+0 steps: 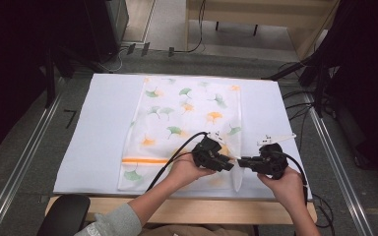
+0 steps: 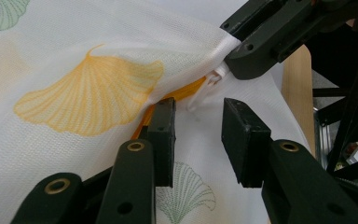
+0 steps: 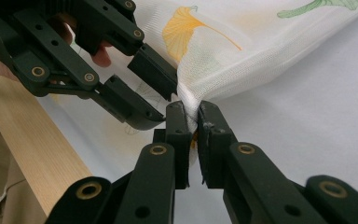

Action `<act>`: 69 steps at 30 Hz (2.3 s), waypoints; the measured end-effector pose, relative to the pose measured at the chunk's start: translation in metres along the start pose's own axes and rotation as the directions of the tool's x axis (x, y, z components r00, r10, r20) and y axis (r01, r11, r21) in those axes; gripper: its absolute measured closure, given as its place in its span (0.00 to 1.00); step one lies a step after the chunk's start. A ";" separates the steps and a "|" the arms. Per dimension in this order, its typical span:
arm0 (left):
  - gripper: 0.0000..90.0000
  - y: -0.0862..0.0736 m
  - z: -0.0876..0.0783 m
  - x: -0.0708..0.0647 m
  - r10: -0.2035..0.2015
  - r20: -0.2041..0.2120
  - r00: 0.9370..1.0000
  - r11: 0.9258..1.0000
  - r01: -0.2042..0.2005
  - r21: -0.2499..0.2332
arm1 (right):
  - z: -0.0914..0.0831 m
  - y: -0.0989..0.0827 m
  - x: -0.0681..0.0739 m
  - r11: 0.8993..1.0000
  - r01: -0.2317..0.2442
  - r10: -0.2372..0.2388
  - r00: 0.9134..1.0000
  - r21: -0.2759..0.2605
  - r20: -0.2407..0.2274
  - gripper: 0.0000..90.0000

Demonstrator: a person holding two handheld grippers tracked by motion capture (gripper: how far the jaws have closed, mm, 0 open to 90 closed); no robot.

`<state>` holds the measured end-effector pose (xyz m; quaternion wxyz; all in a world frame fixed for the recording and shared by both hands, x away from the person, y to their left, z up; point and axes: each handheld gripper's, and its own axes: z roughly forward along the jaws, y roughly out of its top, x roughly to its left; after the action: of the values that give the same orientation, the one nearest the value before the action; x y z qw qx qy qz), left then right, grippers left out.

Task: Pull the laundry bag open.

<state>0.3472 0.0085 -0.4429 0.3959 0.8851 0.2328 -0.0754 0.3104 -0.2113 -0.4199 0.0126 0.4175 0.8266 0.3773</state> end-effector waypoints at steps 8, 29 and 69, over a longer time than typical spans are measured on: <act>0.85 0.002 0.002 -0.002 -0.006 0.009 1.000 1.000 0.006 0.005 | 0.001 0.000 0.001 1.000 0.008 -0.008 1.000 0.001 -0.002 0.95; 0.99 0.005 0.004 -0.004 -0.015 0.004 1.000 1.000 0.015 0.016 | 0.002 0.003 0.006 1.000 0.028 -0.028 1.000 0.000 0.003 0.95; 1.00 -0.008 -0.015 0.020 -0.073 -0.030 0.997 0.994 0.075 0.082 | -0.003 0.002 0.003 0.999 0.033 -0.033 0.999 -0.015 0.007 0.95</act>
<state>0.3598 0.0309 -0.4447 0.3526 0.8925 0.2672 -0.0877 0.3088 -0.2099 -0.4150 0.0249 0.4050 0.8305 0.3816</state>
